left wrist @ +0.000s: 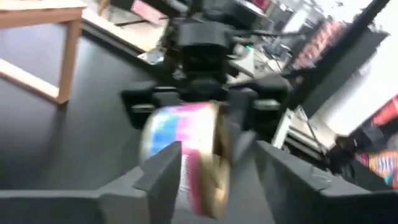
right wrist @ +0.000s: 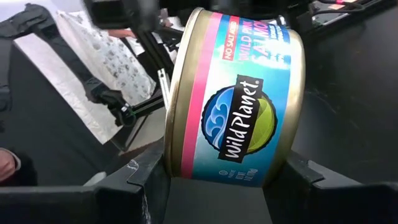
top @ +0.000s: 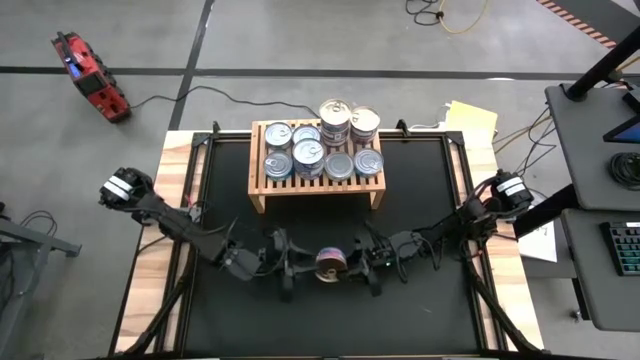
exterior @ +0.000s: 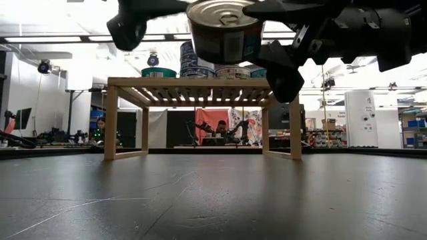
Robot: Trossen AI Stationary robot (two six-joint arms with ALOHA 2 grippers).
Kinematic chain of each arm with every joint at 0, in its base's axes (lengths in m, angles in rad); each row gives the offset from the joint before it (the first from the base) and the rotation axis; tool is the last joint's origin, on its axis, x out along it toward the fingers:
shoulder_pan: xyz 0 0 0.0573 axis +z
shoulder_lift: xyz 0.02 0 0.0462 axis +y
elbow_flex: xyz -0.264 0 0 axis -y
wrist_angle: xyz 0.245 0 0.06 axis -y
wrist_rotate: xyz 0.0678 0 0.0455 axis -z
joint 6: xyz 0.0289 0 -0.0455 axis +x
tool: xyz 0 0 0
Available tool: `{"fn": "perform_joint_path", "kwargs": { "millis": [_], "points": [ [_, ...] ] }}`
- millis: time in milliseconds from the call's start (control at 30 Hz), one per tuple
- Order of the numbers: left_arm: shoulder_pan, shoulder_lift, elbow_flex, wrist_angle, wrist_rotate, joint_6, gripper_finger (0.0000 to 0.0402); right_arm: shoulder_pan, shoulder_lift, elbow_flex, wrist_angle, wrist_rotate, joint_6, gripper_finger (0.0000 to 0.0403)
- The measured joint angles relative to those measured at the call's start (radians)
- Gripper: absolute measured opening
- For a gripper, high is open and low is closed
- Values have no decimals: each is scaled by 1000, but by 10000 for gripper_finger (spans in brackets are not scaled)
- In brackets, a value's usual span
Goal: Stack canned seafood by type on shelf
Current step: Stack the blue and pink tuna can on top of the blue and pink tuna can
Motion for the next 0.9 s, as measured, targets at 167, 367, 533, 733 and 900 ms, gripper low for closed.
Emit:
{"fn": "perform_joint_path", "kwargs": {
  "millis": [167,367,533,733,900],
  "points": [
    [47,-6,0,-11,46,-73,231,6,-2,1,-1,-8,1,191],
    [64,-10,0,-43,91,-89,256,15,-15,0,-2,-30,1,191],
    [64,-10,0,-47,91,-78,258,8,-38,1,1,-23,-10,191],
    [66,-10,0,-40,90,-40,259,-1,-54,7,-2,-24,-29,191],
    [81,-10,1,-5,89,23,259,-12,-54,54,-54,-26,-77,191]
  ]
}}
